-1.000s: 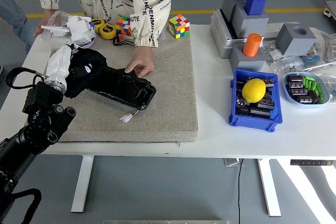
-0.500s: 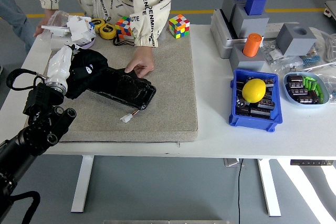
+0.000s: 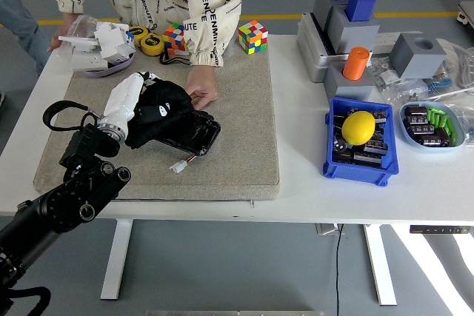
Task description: Pick the rag up,wipe the panel,place it on the desk
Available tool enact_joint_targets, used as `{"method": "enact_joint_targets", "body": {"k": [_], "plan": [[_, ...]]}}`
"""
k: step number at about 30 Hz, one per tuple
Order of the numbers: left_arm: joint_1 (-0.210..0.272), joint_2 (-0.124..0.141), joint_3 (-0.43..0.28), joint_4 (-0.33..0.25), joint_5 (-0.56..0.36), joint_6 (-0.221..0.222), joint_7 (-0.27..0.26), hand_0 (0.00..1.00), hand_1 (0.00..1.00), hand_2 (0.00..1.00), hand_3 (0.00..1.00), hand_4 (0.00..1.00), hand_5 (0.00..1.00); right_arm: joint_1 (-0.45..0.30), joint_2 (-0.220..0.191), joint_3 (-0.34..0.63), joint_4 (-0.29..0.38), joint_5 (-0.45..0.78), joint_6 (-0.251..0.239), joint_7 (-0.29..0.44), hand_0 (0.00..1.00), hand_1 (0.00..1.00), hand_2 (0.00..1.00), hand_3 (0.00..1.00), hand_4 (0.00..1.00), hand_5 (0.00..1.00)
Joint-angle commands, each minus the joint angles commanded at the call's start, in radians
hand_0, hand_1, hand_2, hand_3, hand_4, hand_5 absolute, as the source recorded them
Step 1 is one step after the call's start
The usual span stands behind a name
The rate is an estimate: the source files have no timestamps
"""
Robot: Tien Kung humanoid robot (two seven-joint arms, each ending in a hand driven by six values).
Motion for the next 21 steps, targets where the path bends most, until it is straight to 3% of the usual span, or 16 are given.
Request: {"method": "enact_joint_targets", "body": {"k": [8,14,21], "plan": [[0.004,0.01,0.129,-0.098,-0.049,-0.003,0.009,0.183,0.245,0.332,0.561,0.629,0.002,0.001,0.0,-0.004,0.001,0.003,0.002,0.001,0.522,0.555,0.492,0.521,0.854,0.344],[-0.001,0.007,0.166,-0.151,-0.064,-0.002,0.008,0.183,0.245,0.331,0.561,0.629,0.002,0.002,-0.001,-0.005,0.001,0.006,0.003,0.001,0.522,0.558,0.493,0.52,0.856,0.345],[-0.003,-0.002,0.163,-0.134,-0.056,-0.001,0.009,0.183,0.244,0.331,0.56,0.628,0.002,0.001,-0.001,-0.022,0.004,0.018,0.003,0.0,0.523,0.556,0.492,0.52,0.856,0.345]]}}
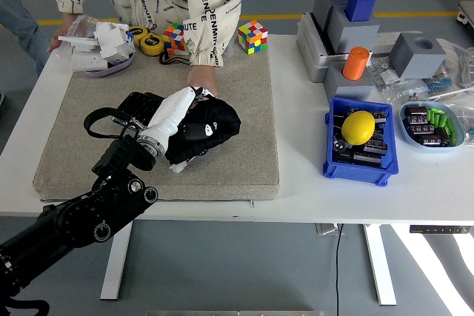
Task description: Pick the rag up,wipe the panel,place it on the desk
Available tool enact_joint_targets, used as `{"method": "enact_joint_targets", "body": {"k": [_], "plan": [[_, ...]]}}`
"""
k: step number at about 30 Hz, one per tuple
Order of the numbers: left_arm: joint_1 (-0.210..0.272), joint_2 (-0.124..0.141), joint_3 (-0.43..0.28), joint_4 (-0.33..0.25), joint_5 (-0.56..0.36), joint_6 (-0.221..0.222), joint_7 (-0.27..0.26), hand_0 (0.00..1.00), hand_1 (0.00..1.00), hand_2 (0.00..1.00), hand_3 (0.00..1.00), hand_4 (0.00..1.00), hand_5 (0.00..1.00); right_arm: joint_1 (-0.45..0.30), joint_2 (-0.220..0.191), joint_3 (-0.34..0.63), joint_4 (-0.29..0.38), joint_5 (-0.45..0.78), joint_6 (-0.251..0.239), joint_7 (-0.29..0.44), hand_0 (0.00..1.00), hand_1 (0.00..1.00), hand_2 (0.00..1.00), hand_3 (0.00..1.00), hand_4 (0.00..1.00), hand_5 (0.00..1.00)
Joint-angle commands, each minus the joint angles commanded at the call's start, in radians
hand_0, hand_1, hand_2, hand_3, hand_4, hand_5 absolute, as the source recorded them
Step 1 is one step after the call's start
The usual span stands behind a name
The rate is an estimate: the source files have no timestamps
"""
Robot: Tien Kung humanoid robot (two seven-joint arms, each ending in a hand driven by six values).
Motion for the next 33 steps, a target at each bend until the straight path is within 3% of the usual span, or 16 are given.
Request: {"method": "enact_joint_targets", "body": {"k": [13,33], "plan": [[-0.005,-0.004,-0.103,0.123,0.038,0.005,-0.017,0.183,0.244,0.329,0.56,0.628,0.002,0.001,-0.003,-0.014,0.002,0.01,0.0,0.0,0.524,0.558,0.492,0.52,0.858,0.345],[-0.05,-0.021,-0.428,0.375,0.187,0.025,-0.039,0.184,0.244,0.328,0.56,0.629,0.002,0.001,-0.004,-0.01,0.001,0.007,0.0,0.0,0.523,0.559,0.492,0.52,0.859,0.345]]}}
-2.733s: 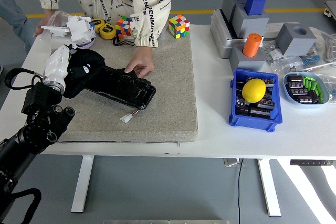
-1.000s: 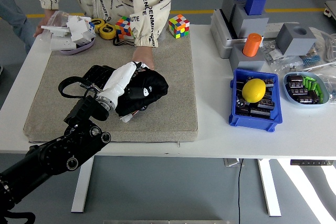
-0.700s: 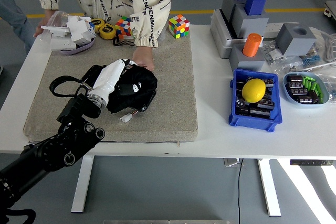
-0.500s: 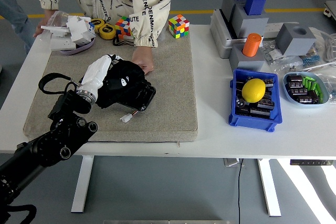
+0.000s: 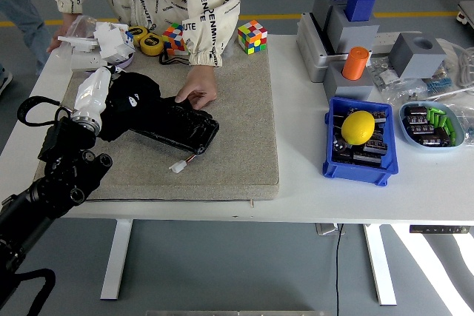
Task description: Pick the rag up,wipe the panel,place it on the desk
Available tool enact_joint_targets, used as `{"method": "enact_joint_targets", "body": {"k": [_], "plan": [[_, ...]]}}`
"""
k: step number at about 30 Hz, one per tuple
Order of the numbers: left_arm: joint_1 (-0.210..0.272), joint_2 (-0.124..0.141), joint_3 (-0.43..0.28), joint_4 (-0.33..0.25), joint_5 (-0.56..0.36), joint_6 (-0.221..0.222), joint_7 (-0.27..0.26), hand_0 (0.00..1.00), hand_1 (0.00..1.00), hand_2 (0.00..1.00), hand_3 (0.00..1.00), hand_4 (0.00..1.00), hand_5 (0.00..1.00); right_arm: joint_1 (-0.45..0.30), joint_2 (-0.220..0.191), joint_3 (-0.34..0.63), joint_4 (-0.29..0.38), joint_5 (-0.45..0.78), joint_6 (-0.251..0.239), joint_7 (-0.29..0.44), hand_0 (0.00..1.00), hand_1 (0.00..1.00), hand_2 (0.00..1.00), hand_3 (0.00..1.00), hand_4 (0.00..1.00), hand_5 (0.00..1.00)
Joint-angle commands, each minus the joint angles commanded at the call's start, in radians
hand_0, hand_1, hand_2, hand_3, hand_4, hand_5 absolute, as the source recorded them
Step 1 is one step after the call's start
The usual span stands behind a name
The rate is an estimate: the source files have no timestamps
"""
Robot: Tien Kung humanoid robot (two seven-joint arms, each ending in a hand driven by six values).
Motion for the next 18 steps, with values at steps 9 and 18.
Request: {"method": "enact_joint_targets", "body": {"k": [9,18], "plan": [[0.006,0.011,-0.189,0.052,0.087,0.025,-0.005,0.184,0.244,0.328,0.56,0.629,0.002,0.001,0.001,-0.001,0.001,0.003,0.0,0.0,0.522,0.56,0.492,0.52,0.86,0.346],[0.026,0.022,-0.238,0.079,0.083,0.021,-0.022,0.273,0.444,0.497,0.568,0.654,0.002,-0.001,0.003,0.002,0.002,0.003,0.0,0.0,0.522,0.557,0.493,0.52,0.86,0.346]]}}
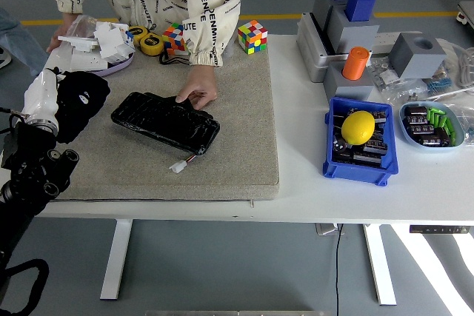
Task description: Pick the rag up,wipe the panel,place it on the desk
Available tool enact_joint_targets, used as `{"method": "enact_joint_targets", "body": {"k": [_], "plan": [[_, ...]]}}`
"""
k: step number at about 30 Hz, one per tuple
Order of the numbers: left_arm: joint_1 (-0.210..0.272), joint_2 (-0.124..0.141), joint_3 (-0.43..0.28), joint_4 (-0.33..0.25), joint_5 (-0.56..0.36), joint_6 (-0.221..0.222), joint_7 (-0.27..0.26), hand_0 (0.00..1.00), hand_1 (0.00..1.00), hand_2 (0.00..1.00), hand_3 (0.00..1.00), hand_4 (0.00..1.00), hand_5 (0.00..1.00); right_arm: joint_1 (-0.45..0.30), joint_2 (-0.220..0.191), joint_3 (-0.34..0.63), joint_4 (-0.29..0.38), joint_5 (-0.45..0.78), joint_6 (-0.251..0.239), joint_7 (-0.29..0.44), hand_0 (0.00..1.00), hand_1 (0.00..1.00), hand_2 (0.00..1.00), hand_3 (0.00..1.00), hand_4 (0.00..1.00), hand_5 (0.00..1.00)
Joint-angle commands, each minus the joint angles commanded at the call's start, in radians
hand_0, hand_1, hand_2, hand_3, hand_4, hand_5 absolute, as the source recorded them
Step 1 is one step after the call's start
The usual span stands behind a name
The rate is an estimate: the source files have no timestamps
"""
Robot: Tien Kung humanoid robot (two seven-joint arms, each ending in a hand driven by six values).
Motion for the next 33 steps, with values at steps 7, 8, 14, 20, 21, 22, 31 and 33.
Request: {"method": "enact_joint_targets", "body": {"k": [7,8,14,20,21,22,31,33], "plan": [[0.01,-0.001,-0.002,-0.006,-0.013,-0.046,0.039,0.516,0.645,0.674,0.661,0.839,0.075,0.002,0.001,-0.001,0.001,0.002,0.0,0.0,0.523,0.556,0.493,0.52,0.86,0.346],[0.009,0.0,-0.006,-0.01,-0.004,-0.056,0.053,0.516,0.645,0.674,0.661,0.839,0.075,0.002,0.001,0.0,0.0,0.001,0.0,0.0,0.523,0.556,0.493,0.52,0.86,0.346],[0.012,0.006,-0.024,-0.028,0.028,-0.085,0.096,0.747,0.84,0.909,0.902,0.91,0.174,0.0,-0.001,0.005,0.0,-0.003,0.0,0.0,0.522,0.558,0.492,0.52,0.86,0.346],[0.031,0.016,-0.034,-0.086,0.017,-0.097,0.123,0.768,0.887,0.954,0.961,0.936,0.208,0.001,0.0,-0.001,0.001,0.001,0.001,0.0,0.522,0.557,0.492,0.52,0.859,0.345],[0.035,0.019,-0.037,-0.106,0.018,-0.103,0.135,0.768,0.887,0.954,0.961,0.936,0.208,0.002,0.0,-0.001,0.001,0.0,0.001,0.0,0.522,0.557,0.492,0.52,0.859,0.345],[0.04,0.022,-0.037,-0.127,0.015,-0.112,0.15,0.768,0.887,0.954,0.961,0.936,0.208,0.002,0.0,0.0,0.001,-0.001,0.001,0.0,0.522,0.557,0.492,0.52,0.859,0.345],[0.149,0.02,-0.126,-0.42,-0.184,-0.109,0.099,0.501,0.668,0.71,0.766,0.905,0.212,0.0,-0.001,0.018,-0.002,-0.018,0.0,0.001,0.522,0.557,0.492,0.52,0.86,0.346],[0.171,0.005,-0.155,-0.449,-0.237,-0.092,0.038,0.501,0.668,0.71,0.766,0.905,0.212,0.0,0.001,0.026,-0.005,-0.027,0.0,0.001,0.522,0.557,0.492,0.52,0.86,0.346]]}}
